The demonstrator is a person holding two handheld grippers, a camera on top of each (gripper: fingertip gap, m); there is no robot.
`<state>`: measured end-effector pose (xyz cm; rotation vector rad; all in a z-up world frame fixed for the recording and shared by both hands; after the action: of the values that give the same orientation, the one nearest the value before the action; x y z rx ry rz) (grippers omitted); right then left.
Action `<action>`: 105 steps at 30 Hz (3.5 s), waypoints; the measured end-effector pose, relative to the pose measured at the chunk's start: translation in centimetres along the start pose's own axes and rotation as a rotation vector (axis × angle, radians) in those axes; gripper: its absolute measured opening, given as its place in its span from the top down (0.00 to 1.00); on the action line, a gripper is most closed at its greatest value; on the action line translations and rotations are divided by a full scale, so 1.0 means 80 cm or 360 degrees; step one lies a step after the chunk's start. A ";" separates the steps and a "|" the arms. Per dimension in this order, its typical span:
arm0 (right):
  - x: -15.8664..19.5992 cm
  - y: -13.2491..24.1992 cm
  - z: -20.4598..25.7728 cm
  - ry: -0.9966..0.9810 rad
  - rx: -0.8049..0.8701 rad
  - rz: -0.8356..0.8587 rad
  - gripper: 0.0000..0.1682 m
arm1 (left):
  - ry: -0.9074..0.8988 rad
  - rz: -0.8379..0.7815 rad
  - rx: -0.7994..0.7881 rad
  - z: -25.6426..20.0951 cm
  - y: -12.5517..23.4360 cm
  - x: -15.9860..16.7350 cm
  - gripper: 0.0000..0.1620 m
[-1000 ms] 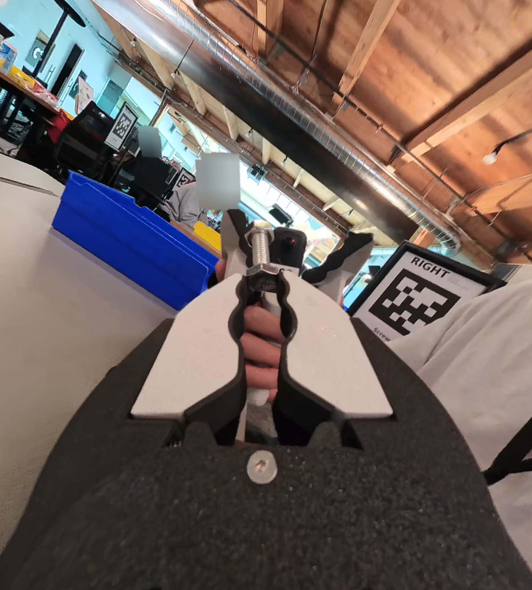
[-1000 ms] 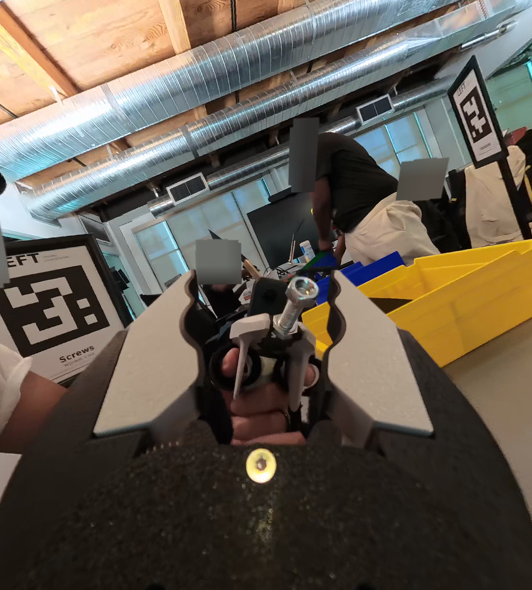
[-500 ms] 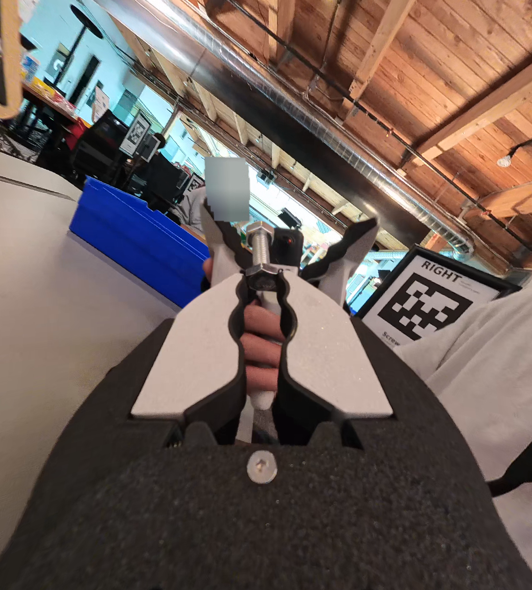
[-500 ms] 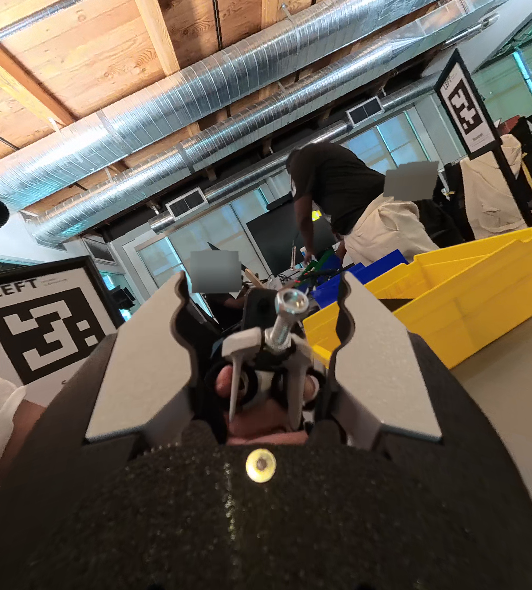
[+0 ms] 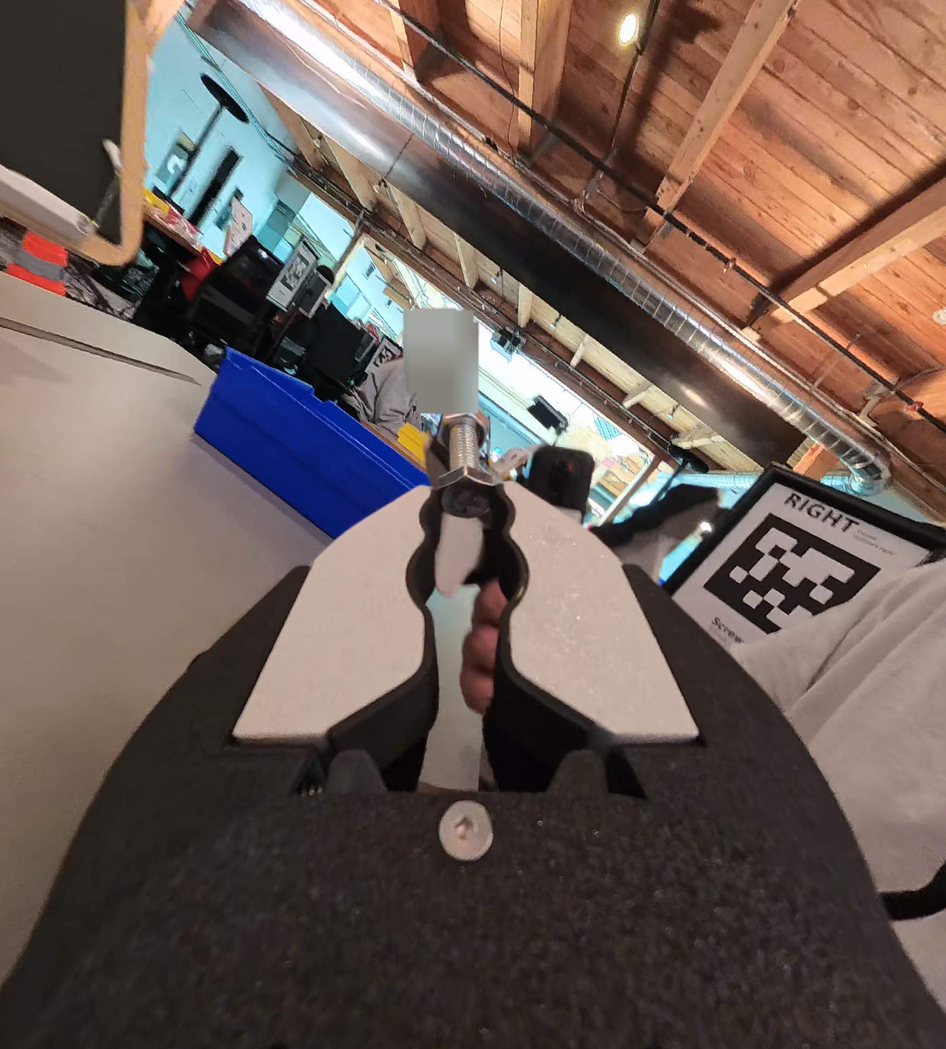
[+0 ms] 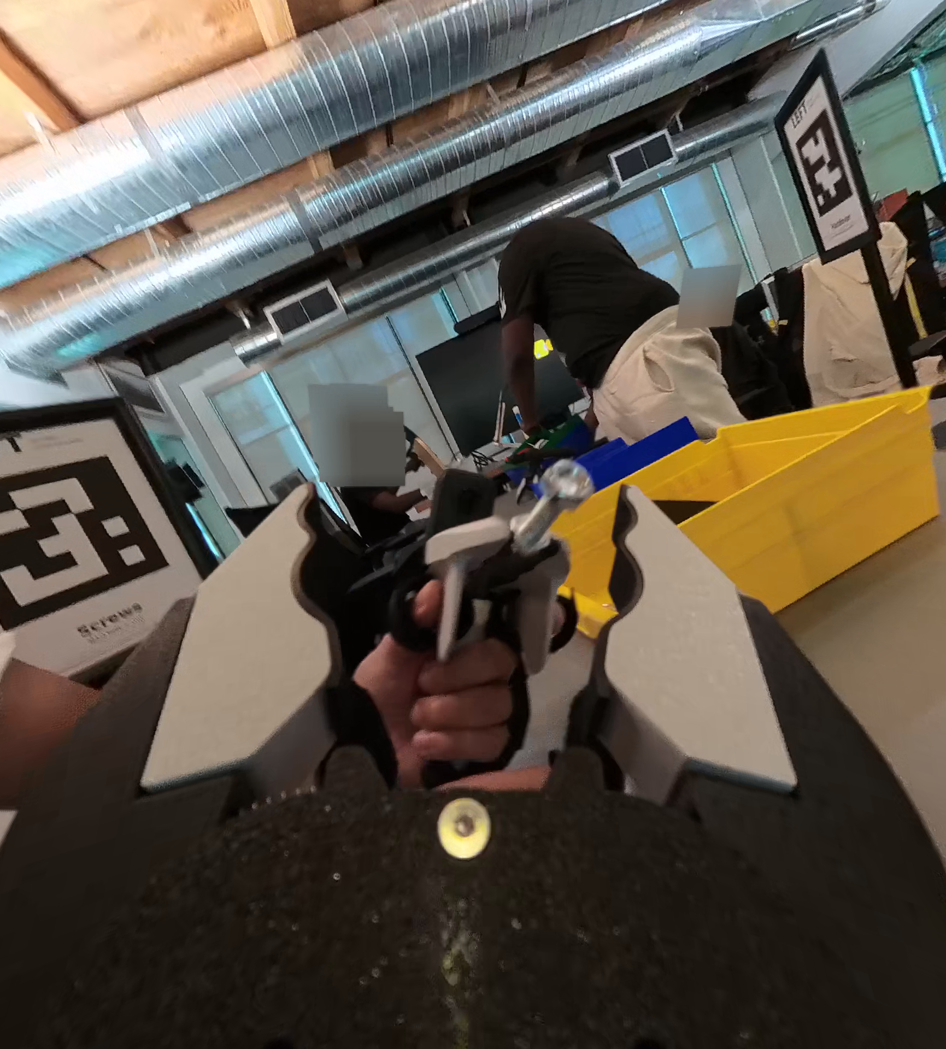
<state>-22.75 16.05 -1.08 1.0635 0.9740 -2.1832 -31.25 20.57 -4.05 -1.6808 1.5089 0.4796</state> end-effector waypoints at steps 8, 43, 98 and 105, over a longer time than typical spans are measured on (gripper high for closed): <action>0.009 0.005 -0.001 0.0225 -0.0102 0.0318 0.49 | -0.0020 0.0073 0.0055 -0.009 -0.010 0.008 0.89; 0.052 0.074 0.008 0.1623 0.0025 0.1415 0.61 | 0.0001 0.0750 0.0075 0.003 -0.013 0.071 0.89; 0.066 0.078 0.011 0.0751 -0.0213 0.1003 0.65 | 0.0052 0.0509 0.0296 -0.022 -0.011 0.043 0.89; 0.006 0.058 0.023 0.0737 -0.0191 0.0742 0.65 | 0.0040 0.0536 0.0294 -0.023 -0.013 0.048 0.89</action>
<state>-20.56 11.72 -2.41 1.5922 0.9138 -1.5167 -29.85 16.66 -5.41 -1.3008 1.8072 0.4785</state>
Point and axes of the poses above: each gripper's, where its closed fingertips meet, y back along the fingers, x out of its underside, z = x × y across the jaws, the point moved 5 cm from there along y, back along the fingers
